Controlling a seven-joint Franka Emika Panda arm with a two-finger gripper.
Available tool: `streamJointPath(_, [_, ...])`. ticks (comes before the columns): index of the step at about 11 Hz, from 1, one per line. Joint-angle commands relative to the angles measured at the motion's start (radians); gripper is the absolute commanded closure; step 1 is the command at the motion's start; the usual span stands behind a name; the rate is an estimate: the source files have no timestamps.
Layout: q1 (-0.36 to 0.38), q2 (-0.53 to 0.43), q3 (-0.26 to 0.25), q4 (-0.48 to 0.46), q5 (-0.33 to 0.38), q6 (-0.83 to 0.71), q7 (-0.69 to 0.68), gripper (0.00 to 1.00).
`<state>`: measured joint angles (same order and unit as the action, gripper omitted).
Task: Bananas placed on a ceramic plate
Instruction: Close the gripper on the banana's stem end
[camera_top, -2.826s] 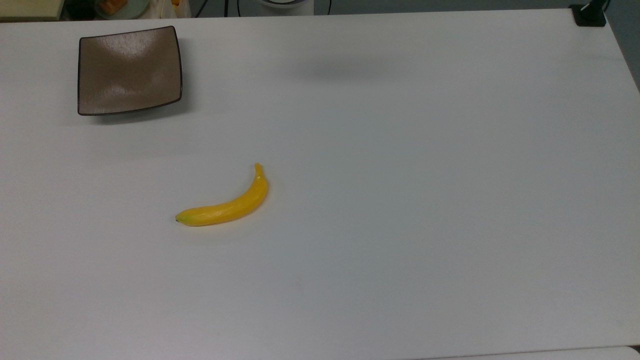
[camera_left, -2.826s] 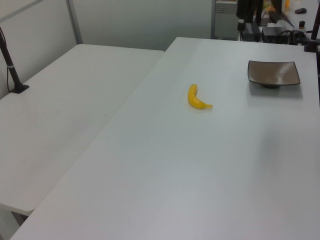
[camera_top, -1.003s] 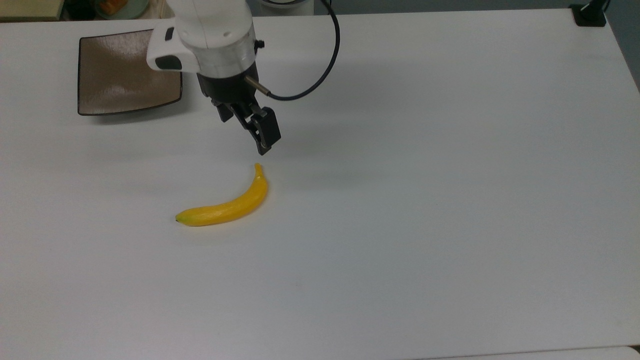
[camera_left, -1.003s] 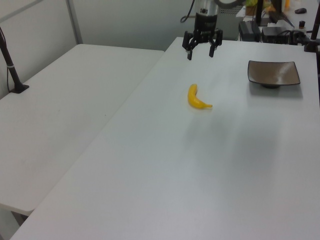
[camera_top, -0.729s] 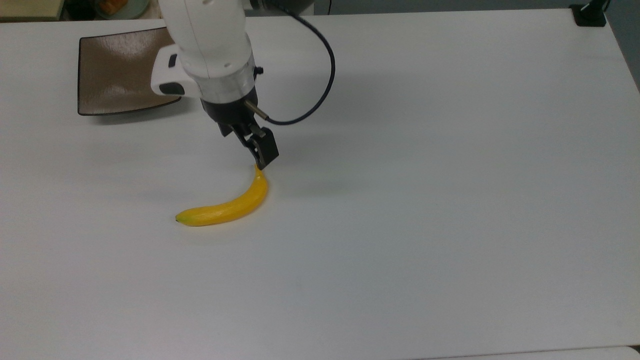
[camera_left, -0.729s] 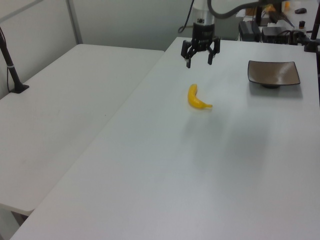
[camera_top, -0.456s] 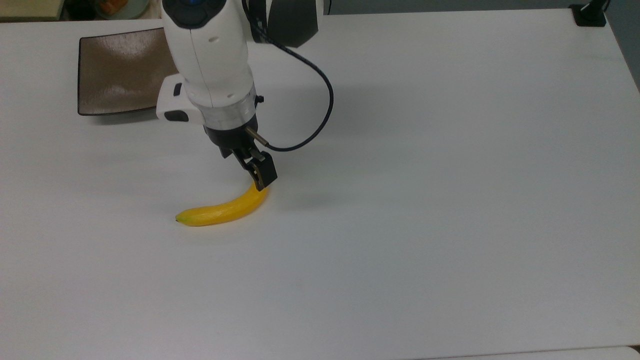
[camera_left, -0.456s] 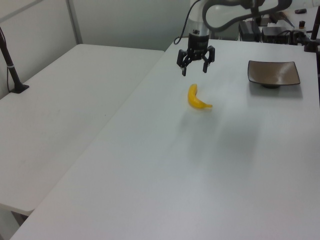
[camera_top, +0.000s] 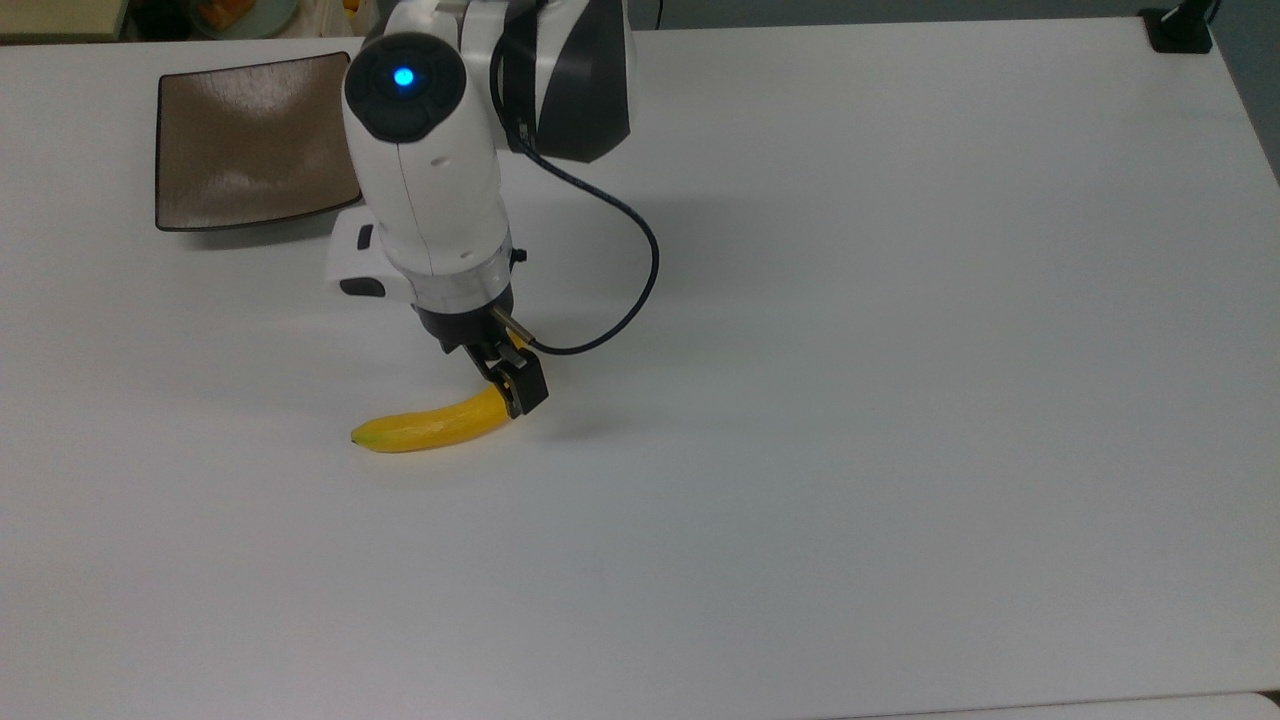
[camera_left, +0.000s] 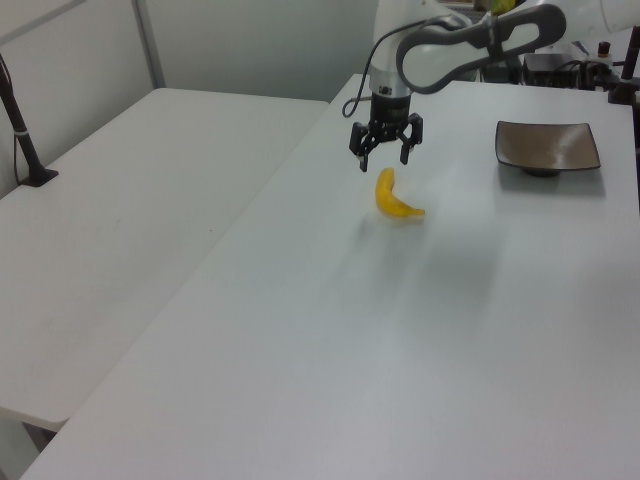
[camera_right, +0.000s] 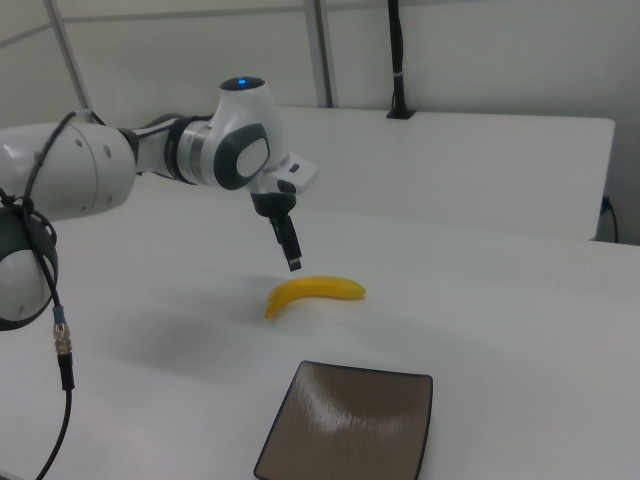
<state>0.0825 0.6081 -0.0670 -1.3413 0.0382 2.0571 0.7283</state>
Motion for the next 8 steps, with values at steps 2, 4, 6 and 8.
streamJointPath(2, [-0.006, 0.065, -0.004, 0.004, -0.021, 0.058, 0.016, 0.00])
streamJointPath(4, [-0.006, 0.079, -0.002, 0.001, -0.035, 0.060, 0.016, 0.00])
streamJointPath(6, [-0.006, 0.099, -0.002, -0.001, -0.037, 0.087, 0.017, 0.00])
streamJointPath(8, [-0.007, 0.101, -0.002, -0.021, -0.037, 0.123, 0.016, 0.00])
